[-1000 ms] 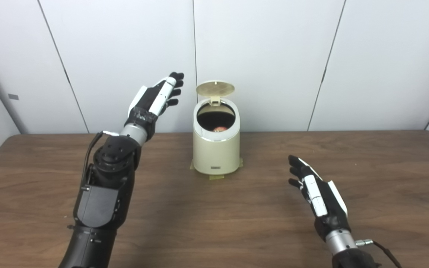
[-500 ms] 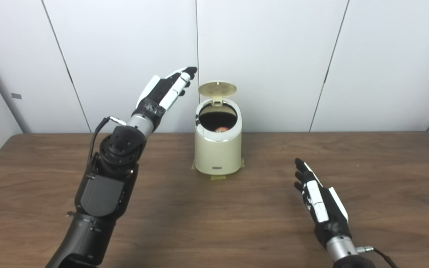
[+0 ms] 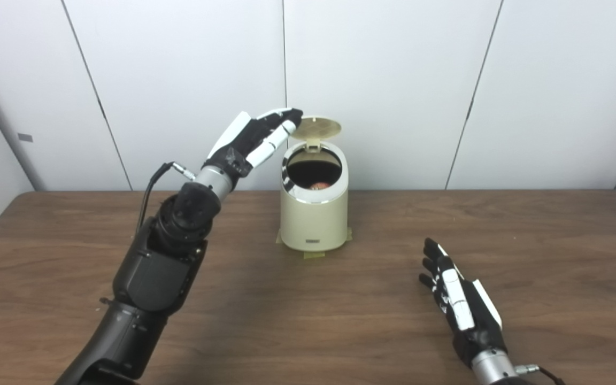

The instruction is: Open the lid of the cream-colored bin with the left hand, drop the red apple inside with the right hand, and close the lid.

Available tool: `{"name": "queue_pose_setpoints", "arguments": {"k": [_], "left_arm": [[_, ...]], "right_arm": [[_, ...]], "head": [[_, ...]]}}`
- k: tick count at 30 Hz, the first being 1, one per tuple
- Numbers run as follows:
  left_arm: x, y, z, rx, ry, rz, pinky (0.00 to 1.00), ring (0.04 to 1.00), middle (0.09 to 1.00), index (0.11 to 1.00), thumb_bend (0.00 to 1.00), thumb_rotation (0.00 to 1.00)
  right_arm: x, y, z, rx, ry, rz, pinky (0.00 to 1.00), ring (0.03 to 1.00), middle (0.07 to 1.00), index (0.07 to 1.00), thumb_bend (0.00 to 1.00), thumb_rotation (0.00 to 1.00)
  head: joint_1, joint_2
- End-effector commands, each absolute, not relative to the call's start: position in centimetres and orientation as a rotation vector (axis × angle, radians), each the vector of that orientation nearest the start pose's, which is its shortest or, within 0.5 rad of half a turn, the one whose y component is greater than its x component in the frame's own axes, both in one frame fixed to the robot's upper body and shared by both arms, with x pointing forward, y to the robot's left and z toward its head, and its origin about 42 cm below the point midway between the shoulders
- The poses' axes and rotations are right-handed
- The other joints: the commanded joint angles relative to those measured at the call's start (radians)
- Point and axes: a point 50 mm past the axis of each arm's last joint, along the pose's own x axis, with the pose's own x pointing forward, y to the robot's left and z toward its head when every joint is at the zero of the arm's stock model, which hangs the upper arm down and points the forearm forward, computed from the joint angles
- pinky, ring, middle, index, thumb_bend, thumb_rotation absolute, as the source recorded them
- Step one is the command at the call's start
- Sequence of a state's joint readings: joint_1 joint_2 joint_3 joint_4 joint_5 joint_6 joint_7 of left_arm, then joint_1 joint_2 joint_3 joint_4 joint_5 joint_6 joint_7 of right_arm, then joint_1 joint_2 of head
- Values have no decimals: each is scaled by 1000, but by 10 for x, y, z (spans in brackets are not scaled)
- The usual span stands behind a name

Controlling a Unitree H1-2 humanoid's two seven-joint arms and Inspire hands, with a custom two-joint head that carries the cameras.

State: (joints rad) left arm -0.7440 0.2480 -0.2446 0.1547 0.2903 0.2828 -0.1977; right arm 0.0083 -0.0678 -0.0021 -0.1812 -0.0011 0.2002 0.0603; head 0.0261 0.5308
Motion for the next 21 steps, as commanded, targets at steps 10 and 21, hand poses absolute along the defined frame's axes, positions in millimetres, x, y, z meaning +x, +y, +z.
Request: {"name": "queue_pose_setpoints", "arguments": {"k": [10,21], "left_arm": [[468,160,346,869,-444,-242,832,910,897,845,495,975],[466,163,344,1078,-489,-202,803,866,857,833,506,1000]], "right_arm": [[283,-231,144,-118,-14,83,866,929,940,963,588,1000],[285,-231,141,-129,-8,103,837,922,931,963,578,1000]], "head": [[8,0],[14,0]]}}
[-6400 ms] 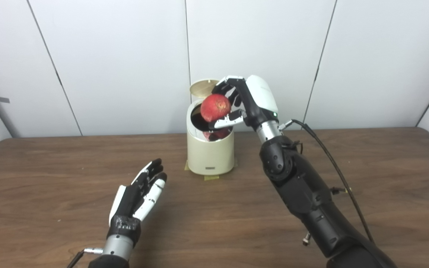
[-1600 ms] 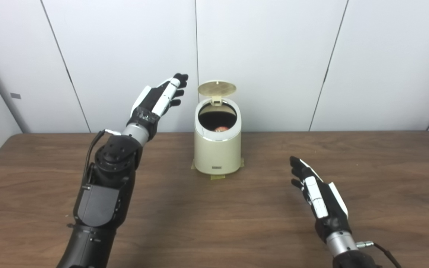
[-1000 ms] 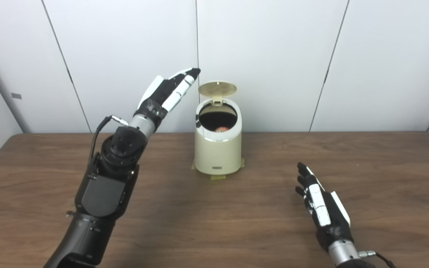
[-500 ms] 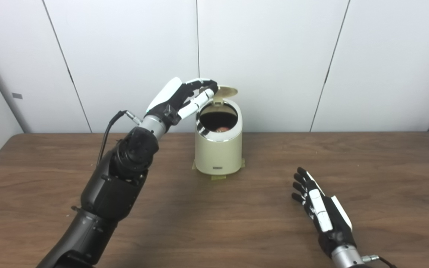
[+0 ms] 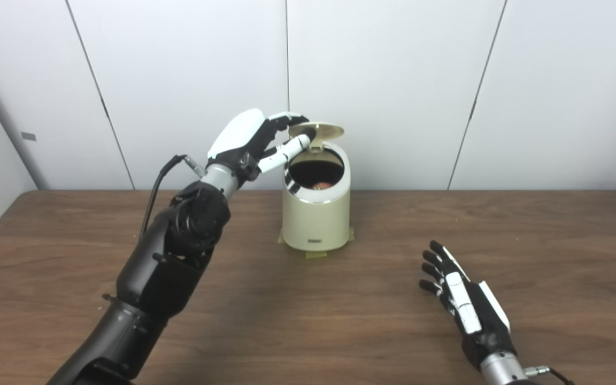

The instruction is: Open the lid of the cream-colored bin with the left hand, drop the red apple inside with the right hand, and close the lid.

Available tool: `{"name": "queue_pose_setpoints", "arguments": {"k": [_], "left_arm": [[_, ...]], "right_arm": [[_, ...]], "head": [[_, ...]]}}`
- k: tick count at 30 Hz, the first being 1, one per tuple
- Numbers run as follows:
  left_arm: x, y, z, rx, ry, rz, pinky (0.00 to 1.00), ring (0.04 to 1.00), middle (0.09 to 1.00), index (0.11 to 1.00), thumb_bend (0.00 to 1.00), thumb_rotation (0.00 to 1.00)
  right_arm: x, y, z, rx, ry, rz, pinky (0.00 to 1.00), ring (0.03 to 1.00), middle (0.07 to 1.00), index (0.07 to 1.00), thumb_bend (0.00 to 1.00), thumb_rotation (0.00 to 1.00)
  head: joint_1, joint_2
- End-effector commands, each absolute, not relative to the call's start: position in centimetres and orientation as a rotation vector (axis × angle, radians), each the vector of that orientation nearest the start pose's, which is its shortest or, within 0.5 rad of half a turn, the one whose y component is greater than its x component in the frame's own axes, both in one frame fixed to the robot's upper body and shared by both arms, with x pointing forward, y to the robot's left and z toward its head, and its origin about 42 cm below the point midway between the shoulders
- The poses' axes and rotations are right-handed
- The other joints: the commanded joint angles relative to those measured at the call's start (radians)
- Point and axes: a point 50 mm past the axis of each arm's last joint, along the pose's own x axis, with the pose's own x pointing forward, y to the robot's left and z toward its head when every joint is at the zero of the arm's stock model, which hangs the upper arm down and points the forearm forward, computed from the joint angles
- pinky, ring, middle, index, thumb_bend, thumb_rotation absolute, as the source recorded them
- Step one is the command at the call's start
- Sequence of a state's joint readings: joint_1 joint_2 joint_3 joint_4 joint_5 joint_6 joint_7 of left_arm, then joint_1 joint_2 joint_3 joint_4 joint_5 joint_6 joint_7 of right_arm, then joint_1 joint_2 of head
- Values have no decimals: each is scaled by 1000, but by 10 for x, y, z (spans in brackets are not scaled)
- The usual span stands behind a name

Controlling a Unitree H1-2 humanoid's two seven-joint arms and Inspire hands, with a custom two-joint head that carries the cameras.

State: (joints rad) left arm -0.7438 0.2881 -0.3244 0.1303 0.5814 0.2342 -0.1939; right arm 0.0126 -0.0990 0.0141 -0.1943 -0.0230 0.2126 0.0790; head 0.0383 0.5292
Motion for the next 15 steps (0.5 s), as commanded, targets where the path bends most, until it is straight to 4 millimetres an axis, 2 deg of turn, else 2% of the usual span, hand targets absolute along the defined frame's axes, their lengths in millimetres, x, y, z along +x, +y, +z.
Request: {"name": "queue_pose_setpoints", "arguments": {"k": [1,6,11,15], "left_arm": [[466,164,344,1100,-495,-201,805,867,856,832,507,1000],[460,165,343,1222,-536,-209,851,881,848,805,509,982],[455,164,339,1339,-552,-223,826,863,834,798,552,999],[451,163,338,1417,-571,-225,805,844,821,786,538,992]], "right_arm": [[285,-231,141,-129,-7,101,838,922,930,962,580,1000],[286,-231,142,-133,0,100,843,924,931,962,573,1000],[286,-233,141,-129,0,97,846,928,934,966,576,1000],[287,-233,141,-95,6,92,859,931,935,966,601,1000]], "head": [[2,2],[2,5],[4,6],[2,9]]}}
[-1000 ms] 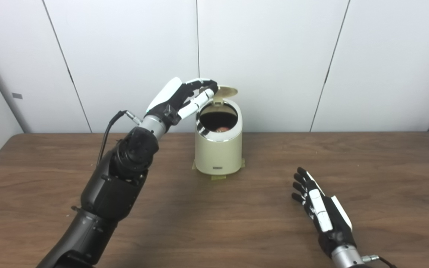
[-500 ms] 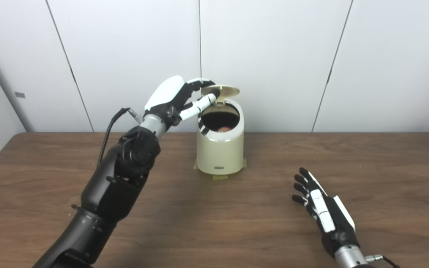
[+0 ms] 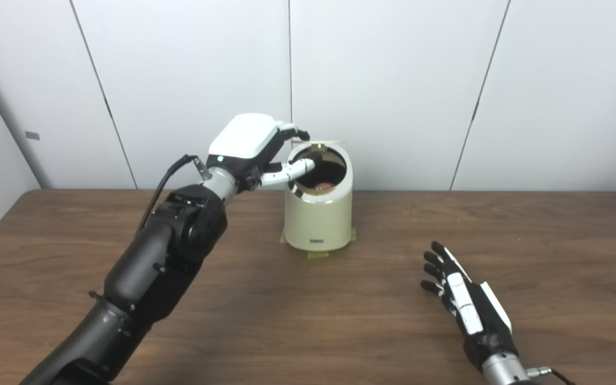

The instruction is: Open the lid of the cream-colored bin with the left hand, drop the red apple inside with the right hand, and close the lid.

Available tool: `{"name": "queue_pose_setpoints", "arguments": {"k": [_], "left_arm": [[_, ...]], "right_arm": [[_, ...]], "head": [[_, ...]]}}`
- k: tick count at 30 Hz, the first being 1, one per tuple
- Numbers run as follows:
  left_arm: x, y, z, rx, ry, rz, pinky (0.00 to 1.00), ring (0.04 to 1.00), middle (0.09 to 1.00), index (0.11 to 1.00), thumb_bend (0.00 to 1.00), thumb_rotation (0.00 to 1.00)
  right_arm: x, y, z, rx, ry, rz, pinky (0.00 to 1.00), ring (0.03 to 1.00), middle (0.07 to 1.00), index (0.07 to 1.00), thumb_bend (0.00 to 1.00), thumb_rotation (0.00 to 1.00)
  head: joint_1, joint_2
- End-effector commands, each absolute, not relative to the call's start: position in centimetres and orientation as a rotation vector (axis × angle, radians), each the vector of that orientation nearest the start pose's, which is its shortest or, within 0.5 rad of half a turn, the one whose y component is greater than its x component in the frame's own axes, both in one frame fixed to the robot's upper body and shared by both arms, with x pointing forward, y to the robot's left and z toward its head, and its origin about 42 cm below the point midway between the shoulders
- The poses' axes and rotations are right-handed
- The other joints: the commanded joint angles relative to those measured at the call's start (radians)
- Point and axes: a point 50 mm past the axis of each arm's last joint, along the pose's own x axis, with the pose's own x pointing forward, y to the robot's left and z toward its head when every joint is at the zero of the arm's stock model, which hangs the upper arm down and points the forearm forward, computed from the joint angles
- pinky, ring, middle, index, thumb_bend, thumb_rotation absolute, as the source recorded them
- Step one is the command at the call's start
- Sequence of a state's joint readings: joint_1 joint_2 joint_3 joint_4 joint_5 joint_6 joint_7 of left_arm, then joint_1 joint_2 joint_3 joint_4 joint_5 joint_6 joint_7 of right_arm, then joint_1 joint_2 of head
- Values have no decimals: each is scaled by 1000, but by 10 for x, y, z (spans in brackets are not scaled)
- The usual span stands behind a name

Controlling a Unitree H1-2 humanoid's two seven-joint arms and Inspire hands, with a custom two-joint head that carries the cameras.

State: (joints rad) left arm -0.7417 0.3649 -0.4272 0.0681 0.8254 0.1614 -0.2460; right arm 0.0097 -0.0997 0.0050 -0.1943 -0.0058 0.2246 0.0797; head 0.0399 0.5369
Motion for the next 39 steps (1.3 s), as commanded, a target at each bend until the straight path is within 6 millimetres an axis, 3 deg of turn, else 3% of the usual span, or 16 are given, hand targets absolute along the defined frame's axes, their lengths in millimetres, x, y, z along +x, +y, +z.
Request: {"name": "queue_pose_setpoints", "arguments": {"k": [1,39], "left_arm": [[451,163,337,1431,-577,-224,804,841,818,782,536,987],[425,155,295,1741,-670,-354,937,902,858,824,528,927]], "right_arm": [[287,-233,142,-94,5,91,858,931,934,966,603,1000],[284,-229,143,-88,26,69,811,900,910,959,570,1000]], "head": [[1,2],[-22,23]]}}
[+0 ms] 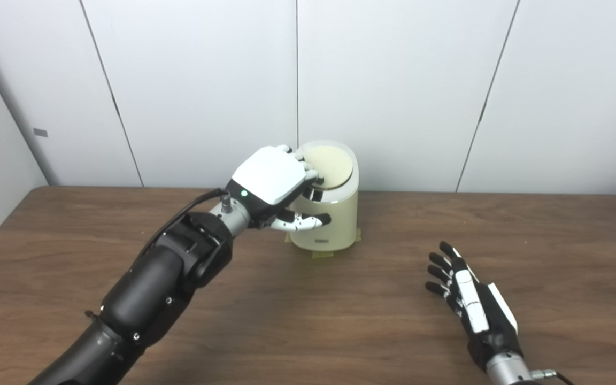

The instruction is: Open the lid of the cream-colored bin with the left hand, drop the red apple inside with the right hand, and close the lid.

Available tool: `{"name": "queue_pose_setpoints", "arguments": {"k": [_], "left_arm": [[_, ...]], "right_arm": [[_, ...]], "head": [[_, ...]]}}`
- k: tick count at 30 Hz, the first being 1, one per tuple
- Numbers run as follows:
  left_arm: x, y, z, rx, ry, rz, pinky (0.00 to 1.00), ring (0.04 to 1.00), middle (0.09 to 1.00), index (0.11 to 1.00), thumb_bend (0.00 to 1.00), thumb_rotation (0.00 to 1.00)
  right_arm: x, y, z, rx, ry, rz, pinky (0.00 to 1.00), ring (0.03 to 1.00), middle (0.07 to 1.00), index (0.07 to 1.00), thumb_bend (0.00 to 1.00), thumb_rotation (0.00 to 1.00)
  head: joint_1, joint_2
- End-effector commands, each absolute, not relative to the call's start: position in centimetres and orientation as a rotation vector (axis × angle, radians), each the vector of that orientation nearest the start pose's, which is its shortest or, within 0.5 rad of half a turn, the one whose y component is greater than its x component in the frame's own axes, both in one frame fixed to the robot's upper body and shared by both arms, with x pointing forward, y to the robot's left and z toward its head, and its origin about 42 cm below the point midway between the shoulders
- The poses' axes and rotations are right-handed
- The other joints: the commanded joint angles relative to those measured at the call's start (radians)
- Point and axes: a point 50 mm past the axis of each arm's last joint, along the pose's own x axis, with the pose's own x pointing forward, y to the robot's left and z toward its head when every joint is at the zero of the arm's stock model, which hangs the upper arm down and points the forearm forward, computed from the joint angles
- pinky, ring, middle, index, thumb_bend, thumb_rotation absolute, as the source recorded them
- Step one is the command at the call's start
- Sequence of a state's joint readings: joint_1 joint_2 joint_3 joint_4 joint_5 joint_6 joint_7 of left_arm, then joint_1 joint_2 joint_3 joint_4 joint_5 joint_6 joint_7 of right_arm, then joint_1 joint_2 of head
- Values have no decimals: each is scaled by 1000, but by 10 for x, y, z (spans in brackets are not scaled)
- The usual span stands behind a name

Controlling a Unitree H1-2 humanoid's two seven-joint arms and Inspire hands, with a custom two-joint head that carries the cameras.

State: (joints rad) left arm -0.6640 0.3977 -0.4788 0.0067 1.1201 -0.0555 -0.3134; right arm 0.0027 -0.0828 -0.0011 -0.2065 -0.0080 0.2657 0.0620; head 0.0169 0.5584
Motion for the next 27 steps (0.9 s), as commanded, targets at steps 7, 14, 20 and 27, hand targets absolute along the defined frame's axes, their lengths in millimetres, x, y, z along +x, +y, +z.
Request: {"name": "queue_pose_setpoints", "arguments": {"k": [7,14,20,27], "left_arm": [[424,153,287,1757,-681,-357,957,914,868,814,528,901],[428,153,281,1788,-629,-373,980,941,910,855,508,897],[428,153,279,1839,-596,-391,975,949,923,866,515,919],[428,154,274,1892,-574,-414,957,933,913,854,530,918]], "right_arm": [[284,-228,143,-75,26,69,810,903,911,956,573,1000],[283,-227,144,-74,25,69,805,904,911,956,563,1000],[282,-229,144,-86,21,62,799,902,909,957,564,1000],[282,-231,144,-89,20,46,796,896,907,950,571,1000]], "head": [[-3,2],[-6,4],[-4,6],[-7,8]]}}
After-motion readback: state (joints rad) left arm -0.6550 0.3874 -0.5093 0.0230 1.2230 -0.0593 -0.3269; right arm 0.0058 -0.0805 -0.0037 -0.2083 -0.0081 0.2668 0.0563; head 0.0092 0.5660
